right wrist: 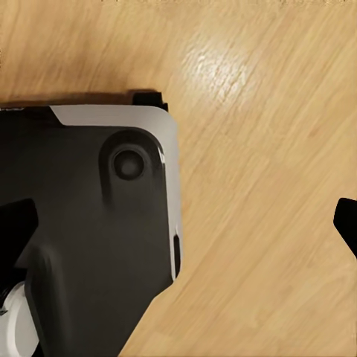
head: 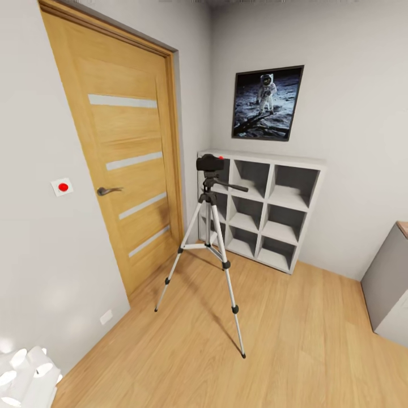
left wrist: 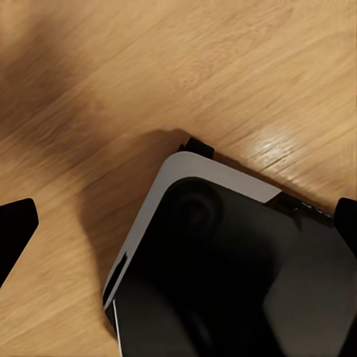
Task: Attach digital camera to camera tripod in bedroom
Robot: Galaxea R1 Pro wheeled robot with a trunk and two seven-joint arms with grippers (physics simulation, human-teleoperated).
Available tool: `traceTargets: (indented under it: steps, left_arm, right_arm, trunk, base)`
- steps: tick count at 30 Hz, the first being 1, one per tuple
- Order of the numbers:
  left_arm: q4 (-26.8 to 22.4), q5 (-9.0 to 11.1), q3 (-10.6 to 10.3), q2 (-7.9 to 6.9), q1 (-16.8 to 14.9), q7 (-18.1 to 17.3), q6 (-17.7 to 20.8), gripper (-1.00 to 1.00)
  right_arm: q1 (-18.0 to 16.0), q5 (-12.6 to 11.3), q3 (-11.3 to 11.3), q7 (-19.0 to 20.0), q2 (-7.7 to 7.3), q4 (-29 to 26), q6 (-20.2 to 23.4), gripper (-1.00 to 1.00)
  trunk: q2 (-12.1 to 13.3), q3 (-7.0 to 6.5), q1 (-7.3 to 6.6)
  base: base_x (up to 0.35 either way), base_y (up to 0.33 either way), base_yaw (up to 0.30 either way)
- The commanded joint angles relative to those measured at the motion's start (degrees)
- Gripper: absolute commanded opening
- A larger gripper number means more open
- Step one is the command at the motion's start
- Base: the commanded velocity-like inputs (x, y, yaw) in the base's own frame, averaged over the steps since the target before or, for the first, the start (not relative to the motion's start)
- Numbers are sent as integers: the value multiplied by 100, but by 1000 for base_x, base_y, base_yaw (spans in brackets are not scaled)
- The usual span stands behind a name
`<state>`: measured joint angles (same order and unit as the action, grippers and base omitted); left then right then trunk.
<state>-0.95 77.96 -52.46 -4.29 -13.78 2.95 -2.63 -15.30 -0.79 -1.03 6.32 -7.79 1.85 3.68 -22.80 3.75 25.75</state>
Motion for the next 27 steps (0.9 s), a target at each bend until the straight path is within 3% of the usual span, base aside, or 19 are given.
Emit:
traceTargets:
  steps: [1, 27]
  left_arm:
    - [-10, 35, -49, -2, -2, 30, -10, 100]
    - [-10, 35, -54, -2, -2, 30, -10, 100]
  right_arm:
    - [-8, -9, -10, 21, -2, 9, 8, 100]
    - [-8, -9, -11, 2, 6, 9, -9, 100]
  trunk:
    - [-12, 3, 4]
    - [-12, -231, 4]
  base:
    - [0, 0, 0]
    - [0, 0, 0]
